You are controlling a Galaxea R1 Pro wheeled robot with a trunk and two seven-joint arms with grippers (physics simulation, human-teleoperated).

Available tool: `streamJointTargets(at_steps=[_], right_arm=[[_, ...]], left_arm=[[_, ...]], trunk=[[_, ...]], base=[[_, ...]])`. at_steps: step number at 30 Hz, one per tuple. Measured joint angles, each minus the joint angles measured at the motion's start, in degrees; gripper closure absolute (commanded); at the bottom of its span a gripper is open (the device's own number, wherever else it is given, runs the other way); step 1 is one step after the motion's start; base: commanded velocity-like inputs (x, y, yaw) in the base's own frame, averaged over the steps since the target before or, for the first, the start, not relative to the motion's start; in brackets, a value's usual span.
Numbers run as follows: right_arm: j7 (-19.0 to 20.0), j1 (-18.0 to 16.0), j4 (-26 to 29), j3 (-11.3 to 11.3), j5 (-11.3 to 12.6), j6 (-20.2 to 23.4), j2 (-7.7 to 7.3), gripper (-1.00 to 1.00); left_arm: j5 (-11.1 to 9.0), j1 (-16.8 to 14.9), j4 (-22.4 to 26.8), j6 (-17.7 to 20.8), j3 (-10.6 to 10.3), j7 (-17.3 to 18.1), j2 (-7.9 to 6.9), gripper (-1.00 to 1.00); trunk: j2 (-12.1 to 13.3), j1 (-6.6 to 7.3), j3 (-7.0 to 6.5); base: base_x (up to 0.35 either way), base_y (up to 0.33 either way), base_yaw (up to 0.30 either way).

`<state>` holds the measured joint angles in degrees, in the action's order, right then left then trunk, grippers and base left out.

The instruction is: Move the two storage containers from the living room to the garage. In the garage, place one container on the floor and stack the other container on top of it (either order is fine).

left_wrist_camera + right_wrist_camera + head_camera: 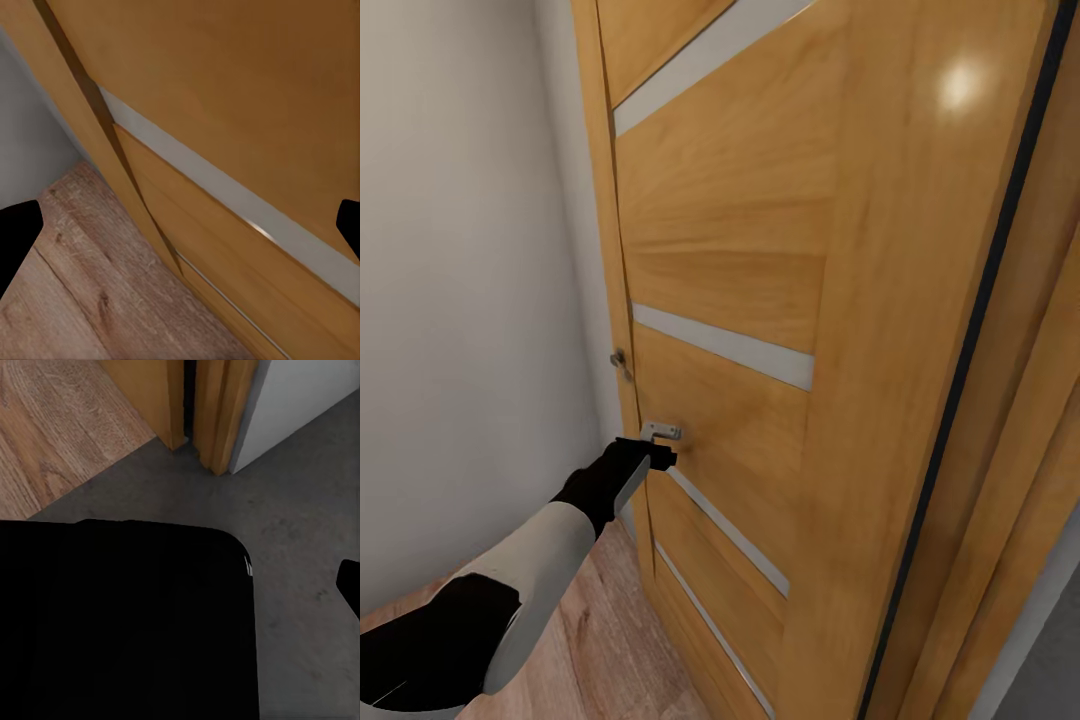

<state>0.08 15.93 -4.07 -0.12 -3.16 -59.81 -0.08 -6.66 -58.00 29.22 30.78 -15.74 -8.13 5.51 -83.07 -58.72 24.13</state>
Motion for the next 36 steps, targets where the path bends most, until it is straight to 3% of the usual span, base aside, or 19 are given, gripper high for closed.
streamJointTargets(at_steps=[15, 18, 23, 24, 36], right_arm=[[0.0, 0.0, 0.0, 0.0, 0.0, 0.0, 0.00, -1.00], [0.0, 0.0, 0.0, 0.0, 0.0, 0.0, 0.00, -1.00], [-0.1, 0.0, 0.0, 0.0, 0.0, 0.0, 0.00, -1.00], [0.0, 0.0, 0.0, 0.0, 0.0, 0.0, 0.00, -1.00], [0.0, 0.0, 0.0, 0.0, 0.0, 0.0, 0.00, -1.00]], left_arm=[[0.3, 0.0, 0.0, 0.0, 0.0, 0.1, 0.12, -1.00], [0.5, 0.1, 0.0, 0.0, 0.0, 0.2, 1.13, -1.00], [0.5, 0.1, 0.0, 0.0, 0.0, 0.1, 4.20, -1.00], [-1.0, 0.0, 0.1, -0.1, -0.1, 0.3, 4.48, -1.00], [-1.1, 0.1, -1.0, -1.4, 0.1, 0.3, 4.48, -1.00]], trunk=[[0.0, 0.00, 0.00], [0.0, -0.01, 0.00], [0.0, -0.01, 0.00], [0.0, -0.01, 0.00], [0.0, -0.01, 0.00]], base=[[0.000, 0.000, 0.013], [0.000, 0.000, 0.191], [0.000, 0.000, 0.265], [0.000, 0.000, 0.283], [0.000, 0.000, 0.289]])
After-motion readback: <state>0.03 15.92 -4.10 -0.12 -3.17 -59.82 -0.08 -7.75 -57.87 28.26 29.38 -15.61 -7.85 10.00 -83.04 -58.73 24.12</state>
